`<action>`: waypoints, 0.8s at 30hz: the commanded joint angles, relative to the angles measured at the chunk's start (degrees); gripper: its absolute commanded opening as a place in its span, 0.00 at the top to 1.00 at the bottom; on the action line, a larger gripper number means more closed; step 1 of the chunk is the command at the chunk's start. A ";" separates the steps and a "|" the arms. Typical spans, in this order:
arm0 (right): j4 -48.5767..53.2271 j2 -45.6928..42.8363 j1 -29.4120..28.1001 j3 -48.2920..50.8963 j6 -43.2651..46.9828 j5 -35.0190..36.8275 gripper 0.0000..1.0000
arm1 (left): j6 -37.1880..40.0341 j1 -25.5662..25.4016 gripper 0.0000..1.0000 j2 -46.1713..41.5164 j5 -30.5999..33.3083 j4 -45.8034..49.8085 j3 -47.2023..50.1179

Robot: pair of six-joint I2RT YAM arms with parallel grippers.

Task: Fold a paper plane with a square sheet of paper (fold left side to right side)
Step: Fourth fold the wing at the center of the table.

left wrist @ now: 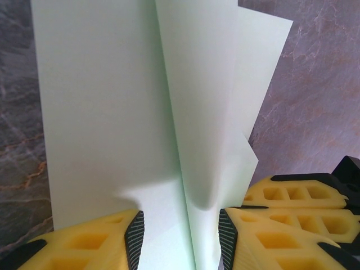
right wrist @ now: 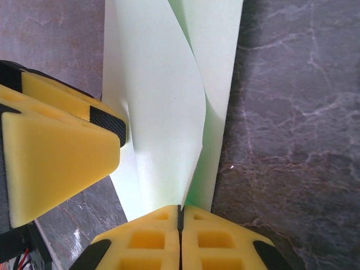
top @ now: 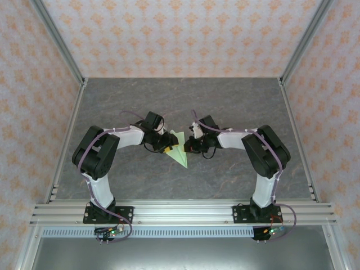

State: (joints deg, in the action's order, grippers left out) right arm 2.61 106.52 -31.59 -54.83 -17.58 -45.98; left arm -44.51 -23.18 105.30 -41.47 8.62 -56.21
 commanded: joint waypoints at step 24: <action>4.48 2.88 -0.31 -3.33 2.69 2.29 0.92 | 1.09 -0.28 0.57 1.36 3.07 1.09 -0.32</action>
State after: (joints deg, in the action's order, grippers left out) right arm 5.26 107.83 -31.59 -56.84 -16.23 -44.80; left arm -44.49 -23.18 105.30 -41.47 8.62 -56.21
